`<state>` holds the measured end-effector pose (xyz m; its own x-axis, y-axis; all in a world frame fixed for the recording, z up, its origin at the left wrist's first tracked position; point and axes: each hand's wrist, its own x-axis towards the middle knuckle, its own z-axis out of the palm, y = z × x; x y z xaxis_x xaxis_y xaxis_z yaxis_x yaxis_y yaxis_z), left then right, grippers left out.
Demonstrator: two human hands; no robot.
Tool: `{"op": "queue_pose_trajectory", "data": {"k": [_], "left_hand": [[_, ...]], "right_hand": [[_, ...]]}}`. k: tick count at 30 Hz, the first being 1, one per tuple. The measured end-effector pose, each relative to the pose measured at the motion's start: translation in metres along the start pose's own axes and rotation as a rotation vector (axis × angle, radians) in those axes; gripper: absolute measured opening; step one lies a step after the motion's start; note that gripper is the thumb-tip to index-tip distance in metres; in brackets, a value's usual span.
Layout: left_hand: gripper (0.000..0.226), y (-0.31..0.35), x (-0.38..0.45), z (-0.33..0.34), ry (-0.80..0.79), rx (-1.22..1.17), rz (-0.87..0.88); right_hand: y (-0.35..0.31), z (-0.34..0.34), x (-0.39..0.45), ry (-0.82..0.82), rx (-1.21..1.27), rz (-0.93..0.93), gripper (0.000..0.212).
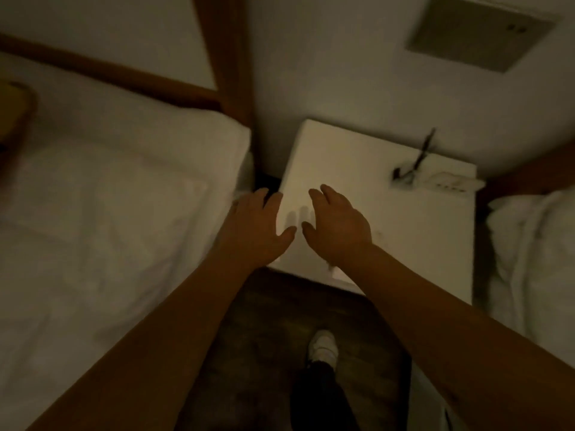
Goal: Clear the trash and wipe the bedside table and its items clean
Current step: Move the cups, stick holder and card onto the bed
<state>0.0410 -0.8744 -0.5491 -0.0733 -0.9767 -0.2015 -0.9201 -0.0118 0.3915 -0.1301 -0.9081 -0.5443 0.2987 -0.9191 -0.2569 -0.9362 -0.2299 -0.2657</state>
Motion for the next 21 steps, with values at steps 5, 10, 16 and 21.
{"op": "queue_pose_trajectory", "data": {"k": [5, 10, 16, 21], "left_hand": [[0.078, 0.076, 0.054, 0.036, -0.084, 0.028, 0.108], [0.082, 0.137, 0.103, 0.079, -0.195, -0.023, 0.111], [0.081, 0.175, 0.164, 0.118, -0.161, -0.221, 0.089], [0.070, 0.190, 0.191, 0.130, -0.110, -0.291, 0.074]], "right_hand": [[0.096, -0.015, -0.008, 0.015, 0.016, 0.161, 0.066], [0.182, -0.019, -0.013, 0.031, 0.065, 0.298, 0.061], [0.241, -0.021, 0.005, 0.141, 0.054, 0.365, 0.051], [0.259, -0.022, 0.024, 0.291, 0.034, 0.383, 0.050]]}}
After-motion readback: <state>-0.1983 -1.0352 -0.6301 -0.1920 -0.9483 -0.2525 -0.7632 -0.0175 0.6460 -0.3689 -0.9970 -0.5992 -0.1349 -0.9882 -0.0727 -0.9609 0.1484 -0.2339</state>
